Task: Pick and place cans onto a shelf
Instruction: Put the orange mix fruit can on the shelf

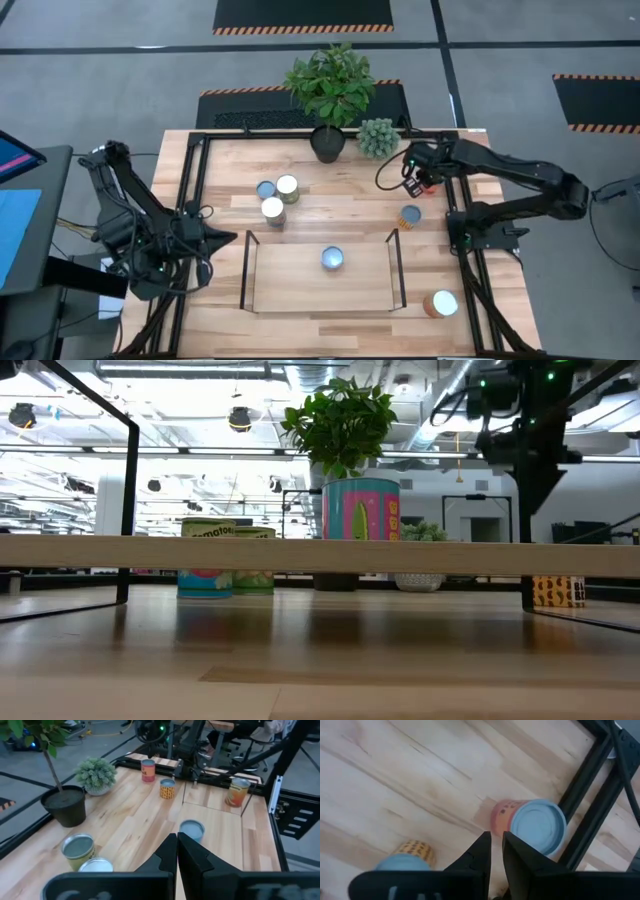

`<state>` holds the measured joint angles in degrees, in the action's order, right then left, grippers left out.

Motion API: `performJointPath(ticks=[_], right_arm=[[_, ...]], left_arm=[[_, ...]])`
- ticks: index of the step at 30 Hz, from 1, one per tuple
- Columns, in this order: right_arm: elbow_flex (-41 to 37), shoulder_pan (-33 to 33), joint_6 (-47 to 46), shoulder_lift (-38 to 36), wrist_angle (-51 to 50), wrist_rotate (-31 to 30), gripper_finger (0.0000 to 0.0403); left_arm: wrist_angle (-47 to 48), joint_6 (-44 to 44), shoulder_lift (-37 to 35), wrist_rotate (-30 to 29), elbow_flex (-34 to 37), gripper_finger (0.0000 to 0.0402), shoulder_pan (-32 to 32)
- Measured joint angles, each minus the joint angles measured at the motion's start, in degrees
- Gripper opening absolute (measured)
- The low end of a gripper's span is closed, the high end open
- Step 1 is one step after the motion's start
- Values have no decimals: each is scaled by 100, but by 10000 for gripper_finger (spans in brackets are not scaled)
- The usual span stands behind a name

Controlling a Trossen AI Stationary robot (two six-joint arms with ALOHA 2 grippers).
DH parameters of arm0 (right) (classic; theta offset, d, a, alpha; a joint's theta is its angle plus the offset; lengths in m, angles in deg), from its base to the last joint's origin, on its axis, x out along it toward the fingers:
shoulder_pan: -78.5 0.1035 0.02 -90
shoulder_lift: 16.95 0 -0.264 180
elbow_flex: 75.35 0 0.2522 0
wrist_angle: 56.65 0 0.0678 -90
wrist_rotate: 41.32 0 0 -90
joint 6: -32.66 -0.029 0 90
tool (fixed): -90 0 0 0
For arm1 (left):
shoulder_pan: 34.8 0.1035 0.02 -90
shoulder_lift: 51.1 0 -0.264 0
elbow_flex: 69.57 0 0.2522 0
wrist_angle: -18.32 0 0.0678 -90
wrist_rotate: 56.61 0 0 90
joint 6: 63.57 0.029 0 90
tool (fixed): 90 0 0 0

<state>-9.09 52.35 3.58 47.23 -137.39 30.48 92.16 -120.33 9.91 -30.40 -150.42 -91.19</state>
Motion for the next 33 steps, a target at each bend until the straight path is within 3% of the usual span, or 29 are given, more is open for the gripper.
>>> performJointPath(ticks=[10,17,24,33], right_arm=[[-65,-395,-86,-133,-26,-291,77],[-65,-393,-203,-107,-20,-278,141],[-160,-413,-1051,132,11,-295,212],[-683,-483,-1388,525,193,-448,223]], left_arm=[[-51,-3,0,14,0,0,76],[-58,-3,0,55,0,0,73],[-58,-3,0,57,0,0,73],[-58,-3,0,64,0,0,73]])
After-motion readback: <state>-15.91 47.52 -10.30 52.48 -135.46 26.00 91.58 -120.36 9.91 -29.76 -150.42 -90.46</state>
